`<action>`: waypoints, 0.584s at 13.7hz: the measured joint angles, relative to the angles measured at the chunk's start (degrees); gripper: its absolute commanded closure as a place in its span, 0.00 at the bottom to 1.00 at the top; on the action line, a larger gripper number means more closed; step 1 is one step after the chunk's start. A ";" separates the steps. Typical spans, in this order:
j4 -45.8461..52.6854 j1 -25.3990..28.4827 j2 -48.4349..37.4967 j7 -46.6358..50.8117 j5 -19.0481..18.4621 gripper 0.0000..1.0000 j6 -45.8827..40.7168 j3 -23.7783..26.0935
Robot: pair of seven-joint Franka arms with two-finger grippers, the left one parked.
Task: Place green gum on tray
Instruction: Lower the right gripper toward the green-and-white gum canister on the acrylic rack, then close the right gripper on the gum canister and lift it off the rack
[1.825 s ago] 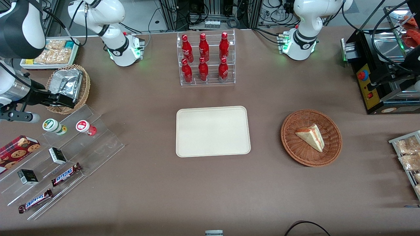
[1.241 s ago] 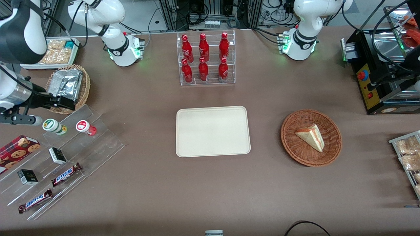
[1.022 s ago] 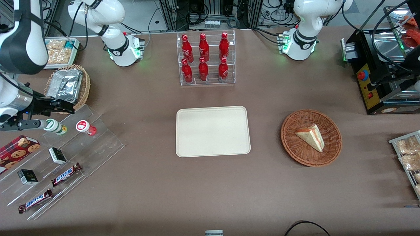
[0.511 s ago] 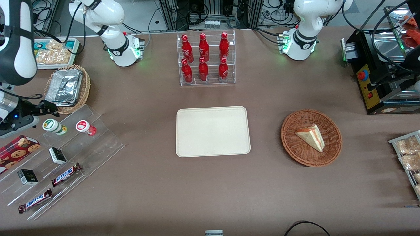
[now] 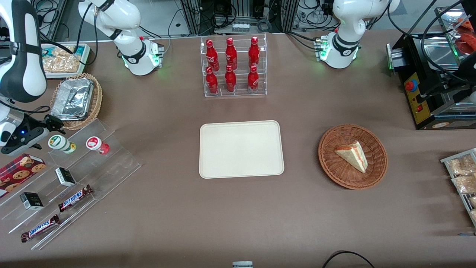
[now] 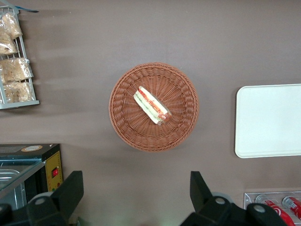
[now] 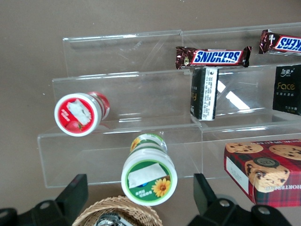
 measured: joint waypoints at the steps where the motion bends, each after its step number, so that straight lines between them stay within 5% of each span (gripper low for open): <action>1: -0.72 -0.37 -0.03 -0.83 0.00 0.00 1.00 0.00; 6: -4.08 -1.07 -0.10 -2.02 0.00 0.02 5.56 0.00; 7: -4.80 -1.19 -0.09 -2.04 0.00 0.08 6.64 0.00; 8: -5.67 -1.26 -0.09 -2.07 0.00 0.28 7.99 0.00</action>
